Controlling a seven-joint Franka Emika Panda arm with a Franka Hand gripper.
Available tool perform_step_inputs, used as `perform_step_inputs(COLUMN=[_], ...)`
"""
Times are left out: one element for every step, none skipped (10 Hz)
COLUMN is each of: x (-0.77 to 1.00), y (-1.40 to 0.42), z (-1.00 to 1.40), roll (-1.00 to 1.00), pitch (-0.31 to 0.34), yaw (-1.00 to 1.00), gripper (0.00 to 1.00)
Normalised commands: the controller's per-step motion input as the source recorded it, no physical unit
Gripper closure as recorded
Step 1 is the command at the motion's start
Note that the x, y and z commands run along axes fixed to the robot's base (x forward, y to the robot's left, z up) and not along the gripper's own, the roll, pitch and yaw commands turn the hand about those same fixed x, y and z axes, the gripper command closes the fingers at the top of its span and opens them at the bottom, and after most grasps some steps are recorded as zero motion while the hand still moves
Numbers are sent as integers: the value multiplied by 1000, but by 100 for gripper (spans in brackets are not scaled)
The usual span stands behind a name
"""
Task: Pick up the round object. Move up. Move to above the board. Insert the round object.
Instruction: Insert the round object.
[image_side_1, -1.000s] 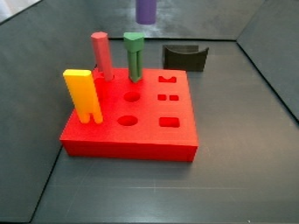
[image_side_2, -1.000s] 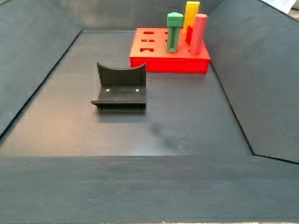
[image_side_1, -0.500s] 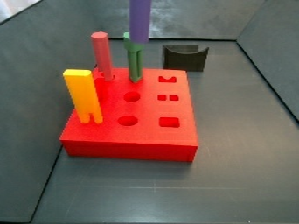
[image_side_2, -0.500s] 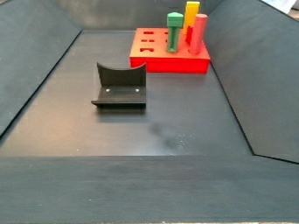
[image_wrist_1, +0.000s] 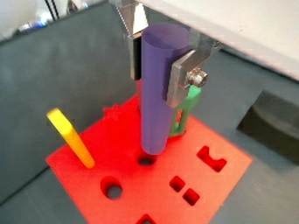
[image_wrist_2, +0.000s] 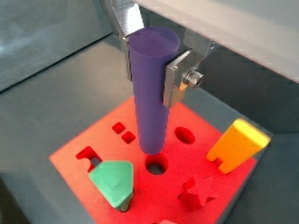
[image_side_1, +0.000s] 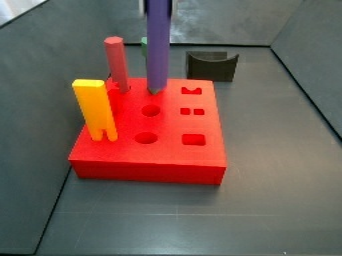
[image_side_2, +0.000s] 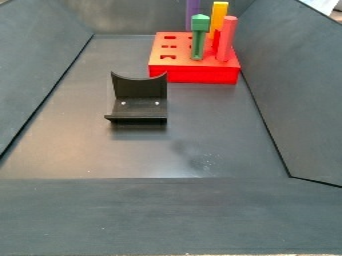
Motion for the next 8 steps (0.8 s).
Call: perform_step_inputs(x=[-100,-123,-143,-203,-229,-154,-180,-194], y=[0,0,0,0,0,0,0,0], z=[-777,-746,-637,-411,-140,-46,-69,-97], roll=[27,0,0,0,-17,0,0,0], pitch=[-126,-157,-166,-150,-93,-44,-44,-30], yaw=[0,0,0,0,0,0,0,0], gripper=[100,100,100,100,100,100,100,100])
